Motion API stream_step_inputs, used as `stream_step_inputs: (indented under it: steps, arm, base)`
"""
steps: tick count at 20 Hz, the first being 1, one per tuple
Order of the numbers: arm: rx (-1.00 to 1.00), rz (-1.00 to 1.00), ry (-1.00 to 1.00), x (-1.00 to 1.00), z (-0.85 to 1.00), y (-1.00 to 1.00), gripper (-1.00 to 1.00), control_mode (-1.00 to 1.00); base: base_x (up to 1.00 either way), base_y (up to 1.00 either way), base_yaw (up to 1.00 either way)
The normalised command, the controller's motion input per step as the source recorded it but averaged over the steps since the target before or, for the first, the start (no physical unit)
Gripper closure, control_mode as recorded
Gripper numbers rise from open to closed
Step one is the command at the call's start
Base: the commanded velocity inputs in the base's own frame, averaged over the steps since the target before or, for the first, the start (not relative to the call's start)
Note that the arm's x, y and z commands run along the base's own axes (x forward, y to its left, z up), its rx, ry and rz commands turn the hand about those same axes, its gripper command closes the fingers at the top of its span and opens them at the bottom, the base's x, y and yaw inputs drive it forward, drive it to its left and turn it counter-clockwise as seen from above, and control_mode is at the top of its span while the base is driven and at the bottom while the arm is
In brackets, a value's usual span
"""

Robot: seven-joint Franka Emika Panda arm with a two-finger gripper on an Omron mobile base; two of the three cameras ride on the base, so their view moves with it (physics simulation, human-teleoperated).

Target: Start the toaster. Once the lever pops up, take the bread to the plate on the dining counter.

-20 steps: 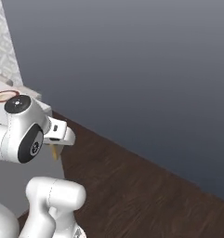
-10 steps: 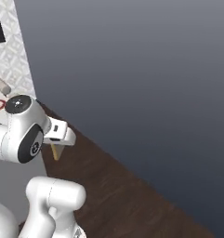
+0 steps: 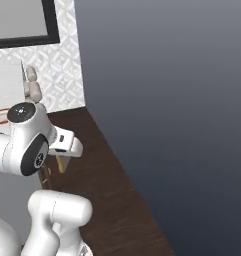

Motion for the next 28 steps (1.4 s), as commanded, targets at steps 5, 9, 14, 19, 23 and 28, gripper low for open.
stream_step_inputs:
  steps: [5,9,14,19,23,28]
  arm:
    - [0.0,0.0,0.0,0.0,0.0,0.0,1.0,1.0]
    - [0.0,0.0,0.0,0.0,0.0,0.0,1.0,1.0]
    - [0.0,0.0,0.0,0.0,0.0,0.0,1.0,1.0]
    - [0.0,0.0,0.0,0.0,0.0,0.0,1.0,1.0]
    - [0.0,0.0,0.0,0.0,0.0,0.0,1.0,1.0]
    - [0.0,0.0,0.0,0.0,0.0,0.0,1.0,1.0]
  base:
    - [0.74,-0.36,0.63]
    - [0.54,-0.3,0.67]
    - [0.21,-0.48,0.68]
    - [0.44,-0.32,0.57]
    - [0.87,-0.2,0.36]
    - [0.34,-0.33,0.15]
